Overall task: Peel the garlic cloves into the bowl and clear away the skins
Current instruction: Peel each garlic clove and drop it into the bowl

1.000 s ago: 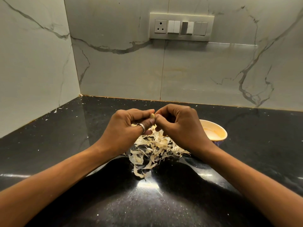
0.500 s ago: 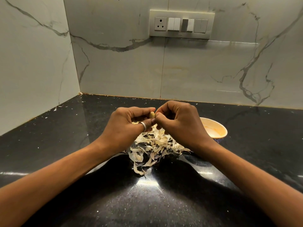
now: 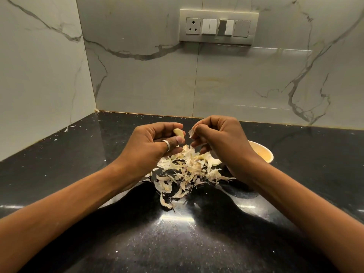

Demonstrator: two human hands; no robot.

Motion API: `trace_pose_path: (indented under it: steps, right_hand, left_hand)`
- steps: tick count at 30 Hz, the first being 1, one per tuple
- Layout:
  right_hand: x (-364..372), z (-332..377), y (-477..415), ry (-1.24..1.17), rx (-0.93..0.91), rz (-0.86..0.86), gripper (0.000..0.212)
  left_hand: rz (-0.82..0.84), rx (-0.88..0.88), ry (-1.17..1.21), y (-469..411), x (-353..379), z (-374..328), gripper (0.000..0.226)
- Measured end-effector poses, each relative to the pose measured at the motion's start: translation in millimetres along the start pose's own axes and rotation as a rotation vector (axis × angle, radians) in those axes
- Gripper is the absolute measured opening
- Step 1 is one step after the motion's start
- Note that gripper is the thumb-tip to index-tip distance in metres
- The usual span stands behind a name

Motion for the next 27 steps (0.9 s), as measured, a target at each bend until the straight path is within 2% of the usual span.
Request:
trace_pose_path:
  steps: [7, 11, 21, 27]
  right_hand:
    - [-5.9, 0.2, -1.6, 0.051, -0.009, -0.034, 0.021]
    - [-6.1, 1.9, -1.6, 0.135, -0.047, -0.041, 0.01]
    - [5.2, 23.3, 5.6, 0.332, -0.301, -0.033, 0.006]
    - [5.0, 26.1, 4.8, 0.43, -0.357, -0.015, 0.01]
  left_hand:
    - [0.026, -0.04, 0.055, 0.6, 2.6, 0.6, 0.033]
    - [0.037, -0.052, 0.073, 0.2, 2.8, 0.3, 0.034]
    - [0.048, 0.002, -0.021, 0.5, 3.2, -3.5, 0.031]
    - [0.066, 0.051, -0.09, 3.8, 5.6, -10.5, 0.031]
Point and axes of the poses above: each hand's wrist, its own y-axis away from the middle knuckle, its own x-axis out of the palm, z = x × y, the point moved 9 cm from there along -y, towards the middle knuckle, and after that the axes turned 1 degree about y, right-handed, at the moved point
